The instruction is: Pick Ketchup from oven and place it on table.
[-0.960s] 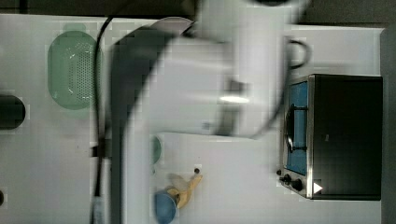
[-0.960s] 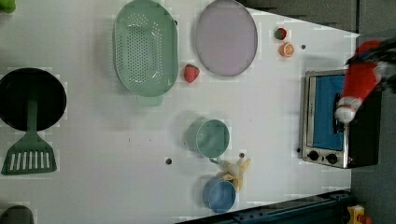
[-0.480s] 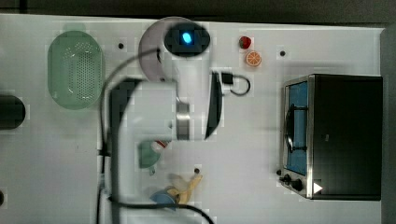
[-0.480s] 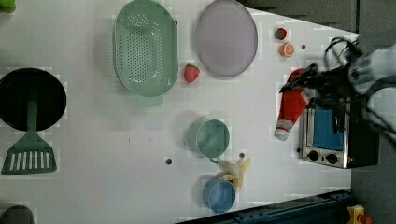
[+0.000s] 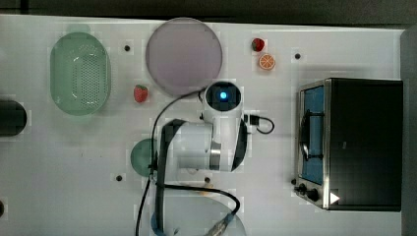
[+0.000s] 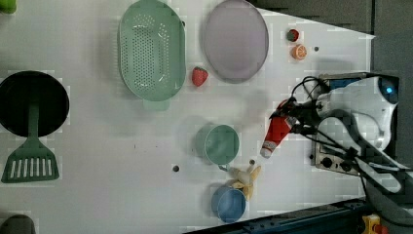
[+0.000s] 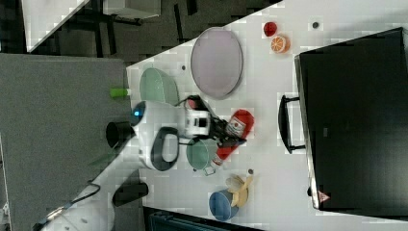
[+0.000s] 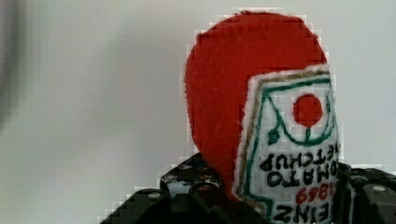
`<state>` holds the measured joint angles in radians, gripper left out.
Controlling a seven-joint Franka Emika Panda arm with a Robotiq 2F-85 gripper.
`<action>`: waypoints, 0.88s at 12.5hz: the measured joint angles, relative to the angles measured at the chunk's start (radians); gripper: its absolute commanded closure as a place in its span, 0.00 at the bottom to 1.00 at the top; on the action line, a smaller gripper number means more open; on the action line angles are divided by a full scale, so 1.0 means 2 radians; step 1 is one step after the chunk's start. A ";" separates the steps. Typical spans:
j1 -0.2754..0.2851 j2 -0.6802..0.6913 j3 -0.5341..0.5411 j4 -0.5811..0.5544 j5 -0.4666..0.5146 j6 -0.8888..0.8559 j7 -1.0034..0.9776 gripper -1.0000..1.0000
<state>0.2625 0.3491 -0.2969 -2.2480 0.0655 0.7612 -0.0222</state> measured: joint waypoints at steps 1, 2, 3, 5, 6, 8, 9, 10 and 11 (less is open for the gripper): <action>-0.001 0.009 0.000 -0.008 0.002 0.009 0.000 0.22; -0.002 0.019 0.003 -0.006 0.003 0.008 0.000 0.11; -0.002 0.029 0.006 -0.001 0.002 0.013 0.000 0.01; 0.002 0.034 0.008 0.000 0.002 0.020 0.000 0.00; 0.002 0.033 0.009 0.004 0.002 0.022 0.000 0.00; -0.001 0.015 0.007 0.013 0.004 0.007 0.000 0.00; -0.002 0.000 0.006 0.027 0.002 -0.023 0.000 0.00; -0.002 -0.022 0.004 0.043 0.002 -0.053 0.000 0.00; -0.006 -0.054 0.007 0.058 0.003 -0.076 0.000 0.00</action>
<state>0.2498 0.2402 -0.2837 -2.1328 0.0706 0.6094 -0.0222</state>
